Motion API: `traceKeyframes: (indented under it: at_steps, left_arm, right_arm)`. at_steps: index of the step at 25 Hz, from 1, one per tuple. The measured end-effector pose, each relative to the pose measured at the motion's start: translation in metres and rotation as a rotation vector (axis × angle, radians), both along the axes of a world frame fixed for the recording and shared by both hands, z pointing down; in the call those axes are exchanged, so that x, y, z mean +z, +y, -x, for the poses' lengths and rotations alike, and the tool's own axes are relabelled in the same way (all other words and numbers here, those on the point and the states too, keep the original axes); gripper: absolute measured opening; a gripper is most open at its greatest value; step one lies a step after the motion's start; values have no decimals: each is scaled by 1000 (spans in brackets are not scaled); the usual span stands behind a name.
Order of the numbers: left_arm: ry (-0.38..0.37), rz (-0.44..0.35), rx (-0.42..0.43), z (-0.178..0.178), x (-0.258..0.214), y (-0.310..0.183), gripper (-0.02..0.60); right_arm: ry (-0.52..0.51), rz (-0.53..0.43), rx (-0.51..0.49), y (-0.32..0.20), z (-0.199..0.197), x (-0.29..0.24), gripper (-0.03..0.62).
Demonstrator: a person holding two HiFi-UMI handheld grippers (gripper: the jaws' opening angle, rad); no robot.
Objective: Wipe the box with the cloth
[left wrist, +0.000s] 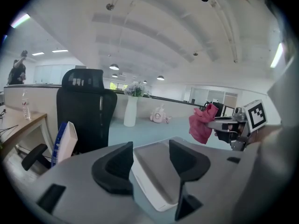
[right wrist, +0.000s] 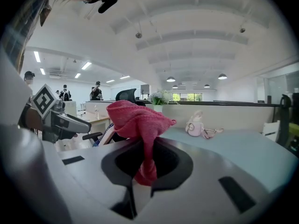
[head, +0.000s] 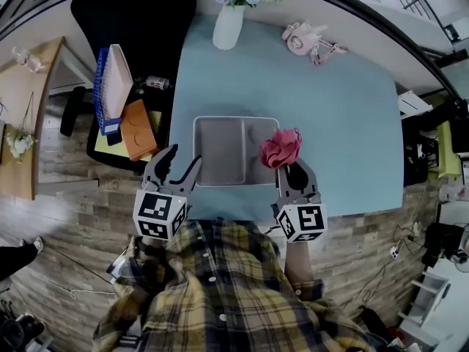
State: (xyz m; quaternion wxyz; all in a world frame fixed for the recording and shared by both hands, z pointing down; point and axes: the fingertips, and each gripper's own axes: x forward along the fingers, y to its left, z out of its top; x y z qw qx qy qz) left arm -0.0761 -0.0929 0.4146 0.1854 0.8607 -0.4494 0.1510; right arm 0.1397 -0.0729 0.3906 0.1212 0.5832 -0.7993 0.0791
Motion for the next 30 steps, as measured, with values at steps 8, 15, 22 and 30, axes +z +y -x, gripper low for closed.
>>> traceKeyframes:
  at_steps: [8, 15, 22, 30]
  left_arm:
    - [-4, 35, -15, 0, 12, 0, 222]
    - [5, 88, -16, -2, 29, 0, 196]
    - [-20, 140, -12, -3, 52, 1, 152]
    - [9, 224, -12, -6, 81, 6, 121]
  right_arm:
    - [4, 7, -35, -1, 8, -1, 41]
    - [-1, 25, -62, -5, 15, 4, 41]
    - [-8, 57, -97, -4, 24, 13, 43]
    - [-10, 74, -130, -6, 34, 22, 41]
